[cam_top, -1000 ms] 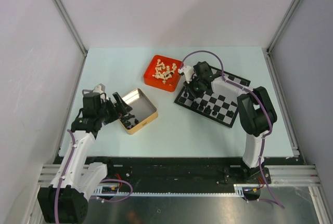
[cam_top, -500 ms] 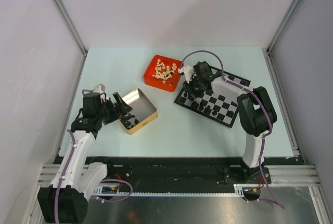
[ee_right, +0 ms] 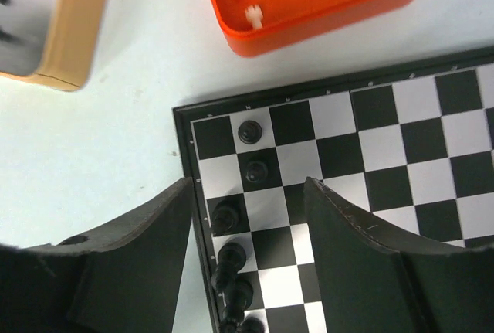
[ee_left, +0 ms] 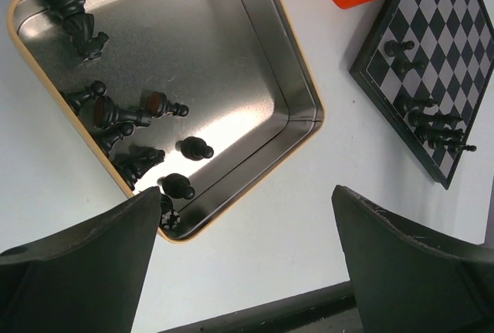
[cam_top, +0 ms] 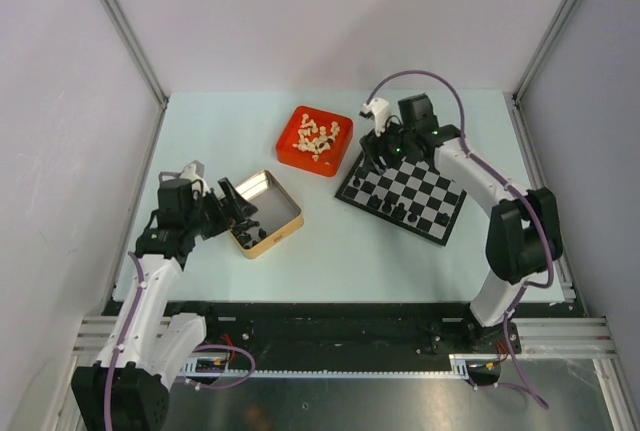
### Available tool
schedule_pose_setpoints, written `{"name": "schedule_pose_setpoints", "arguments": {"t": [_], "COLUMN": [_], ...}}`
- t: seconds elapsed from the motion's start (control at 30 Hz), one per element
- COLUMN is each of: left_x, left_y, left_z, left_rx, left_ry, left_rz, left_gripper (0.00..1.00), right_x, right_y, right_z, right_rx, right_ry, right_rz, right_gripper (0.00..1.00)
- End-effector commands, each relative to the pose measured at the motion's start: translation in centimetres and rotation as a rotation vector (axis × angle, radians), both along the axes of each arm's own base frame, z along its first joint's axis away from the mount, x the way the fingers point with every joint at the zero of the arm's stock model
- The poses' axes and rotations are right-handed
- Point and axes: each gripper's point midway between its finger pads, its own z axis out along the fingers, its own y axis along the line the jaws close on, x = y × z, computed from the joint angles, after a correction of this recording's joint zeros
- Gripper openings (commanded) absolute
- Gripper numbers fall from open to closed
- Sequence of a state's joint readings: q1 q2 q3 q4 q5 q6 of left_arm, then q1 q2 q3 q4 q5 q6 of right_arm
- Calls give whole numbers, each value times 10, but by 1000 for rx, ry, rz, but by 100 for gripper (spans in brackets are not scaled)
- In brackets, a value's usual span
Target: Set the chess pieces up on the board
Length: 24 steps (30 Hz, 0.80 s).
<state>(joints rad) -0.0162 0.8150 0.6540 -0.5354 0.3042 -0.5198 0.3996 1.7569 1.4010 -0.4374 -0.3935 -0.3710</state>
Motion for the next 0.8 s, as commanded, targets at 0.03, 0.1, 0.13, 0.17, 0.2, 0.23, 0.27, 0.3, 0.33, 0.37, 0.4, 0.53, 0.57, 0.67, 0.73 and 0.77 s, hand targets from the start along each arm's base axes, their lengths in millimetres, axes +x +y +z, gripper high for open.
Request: {"name": "schedule_pose_setpoints", "arguments": {"t": [0.03, 0.1, 0.13, 0.17, 0.2, 0.23, 0.27, 0.3, 0.33, 0.37, 0.4, 0.53, 0.57, 0.67, 0.73, 0.77], "left_x": [3, 3, 5, 8, 8, 9, 12, 12, 11, 15, 15, 16, 16, 16, 17, 18], "left_y": [-14, -25, -20, -22, -28, -21, -23, -23, -22, -20, -23, -24, -24, -27, -28, -28], "left_z": [10, 5, 0, 2, -7, -13, -11, -22, -26, -25, -30, -49, -51, -60, -64, -67], "left_rx": [16, 54, 94, 112, 135, 182, 198, 244, 267, 297, 319, 397, 404, 429, 439, 443], "left_ry": [-11, 20, 42, 50, 92, 123, 131, 176, 203, 207, 224, 301, 309, 338, 351, 362], "left_rz": [-44, -74, -40, -36, -51, -14, -15, -14, -14, -3, -14, -35, -41, -60, -70, -72], "left_gripper": [95, 95, 94, 93, 91, 87, 84, 83, 77, 74, 72, 61, 60, 56, 54, 53], "right_x": [-21, -27, -30, -32, -33, -34, -34, -35, -35, -36, -36, -36, -36, -36, -36, -36], "right_y": [8, 10, 9, 10, 9, 9, 9, 9, 9, 9, 8, 6, 5, 1, 0, 0], "right_z": [65, 68, 66, 66, 66, 64, 64, 63, 63, 62, 62, 61, 60, 59, 59, 59], "right_rx": [151, 164, 164, 168, 169, 171, 172, 173, 176, 176, 177, 183, 185, 189, 196, 195], "right_ry": [-33, -25, -18, -12, -9, -4, -4, 1, 0, 4, 6, 8, 11, 15, 18, 19], "right_rz": [105, 124, 126, 133, 134, 135, 136, 136, 136, 139, 138, 133, 131, 124, 123, 121], "right_gripper": [64, 64, 64, 64, 64, 64, 64, 63, 63, 63, 63, 63, 63, 64, 63, 63]}}
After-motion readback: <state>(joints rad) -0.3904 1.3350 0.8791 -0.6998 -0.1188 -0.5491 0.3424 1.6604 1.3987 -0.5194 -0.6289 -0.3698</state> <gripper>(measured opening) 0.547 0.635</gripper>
